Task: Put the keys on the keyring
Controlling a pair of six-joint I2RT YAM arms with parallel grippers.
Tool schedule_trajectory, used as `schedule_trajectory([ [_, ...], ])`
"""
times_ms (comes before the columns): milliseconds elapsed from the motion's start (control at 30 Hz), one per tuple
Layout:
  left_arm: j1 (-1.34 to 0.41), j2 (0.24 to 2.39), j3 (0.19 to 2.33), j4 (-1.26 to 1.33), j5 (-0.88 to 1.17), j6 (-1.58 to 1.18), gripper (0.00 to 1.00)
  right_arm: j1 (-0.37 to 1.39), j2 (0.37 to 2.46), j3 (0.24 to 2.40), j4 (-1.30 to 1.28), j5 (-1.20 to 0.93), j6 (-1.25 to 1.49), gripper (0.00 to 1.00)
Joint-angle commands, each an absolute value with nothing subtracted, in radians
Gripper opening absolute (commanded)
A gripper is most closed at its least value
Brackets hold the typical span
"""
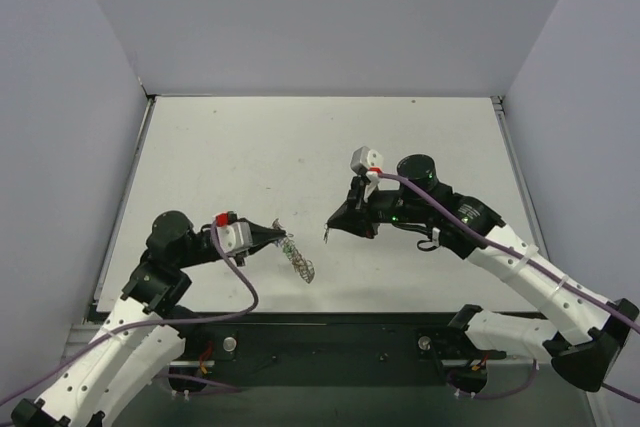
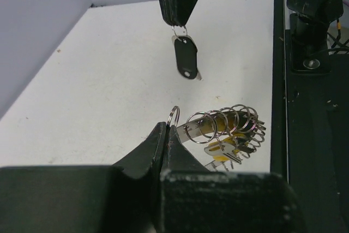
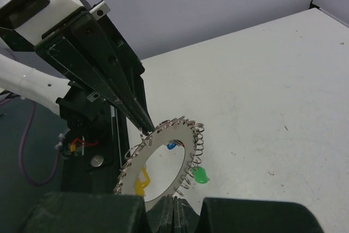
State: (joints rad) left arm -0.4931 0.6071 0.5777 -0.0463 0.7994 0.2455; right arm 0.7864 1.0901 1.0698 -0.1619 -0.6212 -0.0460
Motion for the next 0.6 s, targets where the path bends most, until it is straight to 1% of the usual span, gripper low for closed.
schedule_trajectory([
  [0,-0.517,0.470,0.535,0.130,0.760,0.382,0.00,0.787,1.029,1.111,-0.173,-0.712,-0.090,0.00],
  [267,-0.520,0.319,0.431,0.230,0.759,0.541,0.00,0.785,1.048,1.137,-0.173,-0.750,-0.115,0.00],
  [567,-0.520,0.304,0.408,0.261,0.753,0.572,0.00,0.784,1.089,1.149,-0.173,-0.756,-0.133,0.00],
])
